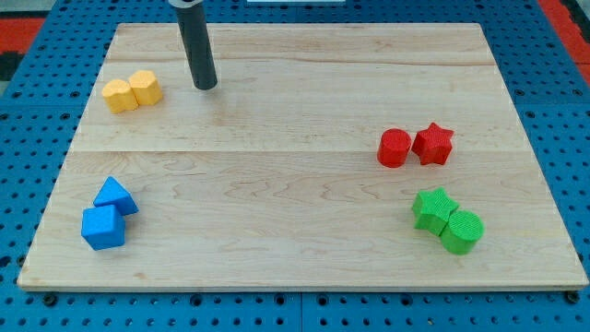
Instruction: Move the green circle to the left of the red circle
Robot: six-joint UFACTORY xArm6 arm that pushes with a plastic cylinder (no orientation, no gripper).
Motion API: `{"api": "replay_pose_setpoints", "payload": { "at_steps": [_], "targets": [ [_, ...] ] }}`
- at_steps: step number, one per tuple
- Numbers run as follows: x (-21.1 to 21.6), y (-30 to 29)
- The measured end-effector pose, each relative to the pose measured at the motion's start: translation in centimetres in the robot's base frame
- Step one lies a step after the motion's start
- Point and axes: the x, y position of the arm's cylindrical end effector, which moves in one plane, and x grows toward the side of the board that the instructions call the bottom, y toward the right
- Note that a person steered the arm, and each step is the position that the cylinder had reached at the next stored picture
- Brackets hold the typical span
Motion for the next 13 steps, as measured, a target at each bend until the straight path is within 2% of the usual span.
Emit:
{"api": "replay_pose_setpoints", "payload": {
  "at_steps": [1,2,3,4,5,6,7,8,9,10,11,12,13],
  "targets": [
    [-0.2,0.2],
    [0.4,8.5],
    [0.7,21.6],
    [4.1,30.8],
    [9.5,37.5],
    [17.4,42.4],
    [25.4,41.9],
    [26.7,35.4],
    [23.5,27.6],
    [22.3,20.5],
    [20.2,15.6],
    [21.0,13.6],
    [23.8,12.5]
  ]
}}
